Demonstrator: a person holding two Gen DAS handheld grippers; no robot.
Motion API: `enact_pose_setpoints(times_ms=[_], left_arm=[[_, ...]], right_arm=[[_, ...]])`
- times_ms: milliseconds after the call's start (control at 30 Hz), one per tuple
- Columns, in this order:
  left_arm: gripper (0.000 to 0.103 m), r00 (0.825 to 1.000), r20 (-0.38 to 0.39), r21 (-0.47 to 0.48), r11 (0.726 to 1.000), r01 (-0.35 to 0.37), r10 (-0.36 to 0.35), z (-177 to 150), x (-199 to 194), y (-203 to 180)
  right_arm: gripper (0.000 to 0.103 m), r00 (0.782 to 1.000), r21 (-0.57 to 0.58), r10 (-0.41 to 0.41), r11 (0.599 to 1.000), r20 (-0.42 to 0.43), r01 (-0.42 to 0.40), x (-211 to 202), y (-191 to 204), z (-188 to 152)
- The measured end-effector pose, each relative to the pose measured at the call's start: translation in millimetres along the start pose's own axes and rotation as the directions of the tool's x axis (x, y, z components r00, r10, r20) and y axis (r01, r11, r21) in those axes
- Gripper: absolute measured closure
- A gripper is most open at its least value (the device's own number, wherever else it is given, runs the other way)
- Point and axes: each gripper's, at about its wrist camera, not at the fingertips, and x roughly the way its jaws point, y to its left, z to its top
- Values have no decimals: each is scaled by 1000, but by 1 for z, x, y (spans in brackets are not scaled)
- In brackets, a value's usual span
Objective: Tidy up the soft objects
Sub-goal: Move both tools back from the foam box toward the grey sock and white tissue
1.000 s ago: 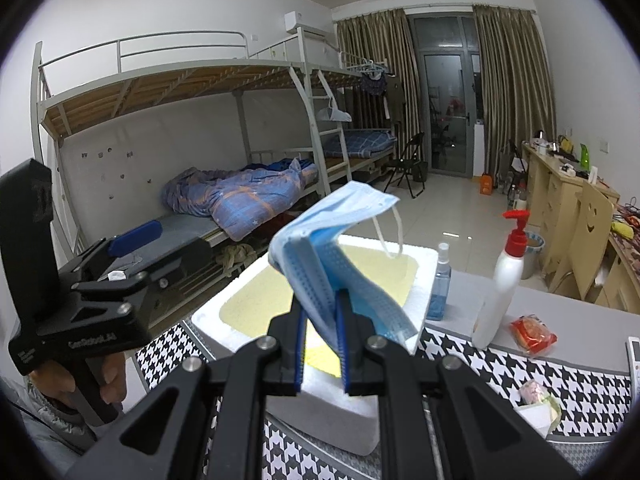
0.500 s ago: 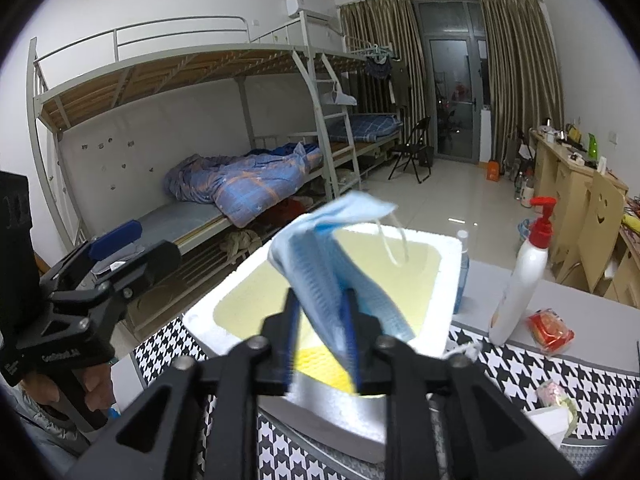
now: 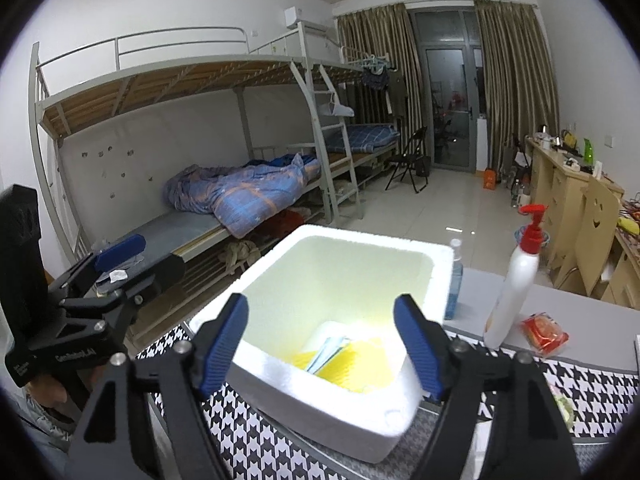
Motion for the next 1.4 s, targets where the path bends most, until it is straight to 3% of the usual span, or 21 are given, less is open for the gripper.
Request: enact_pose_setpoints(times_ms=[333,533,933,1400], left_arm=[[1,999,1,15,999,40,-41,-2,-11,-20],[1,997,-2,22,997,80,-80,-5,-17,-37],[1,989,-15,61,987,146,-145,-9,-27,-73],[1,963,-46,75,961,267,-265,-18,-31,-112]], right_arm=[[20,999,46,-49,998,23,48,-24,-16,-11],[2,994,59,-89,995,61,86,-44,-24,-15],[2,984,106,-165,982,70,158,-75,-47,-31],[2,956,135,-286,952,73,274,-113,-75,-57]])
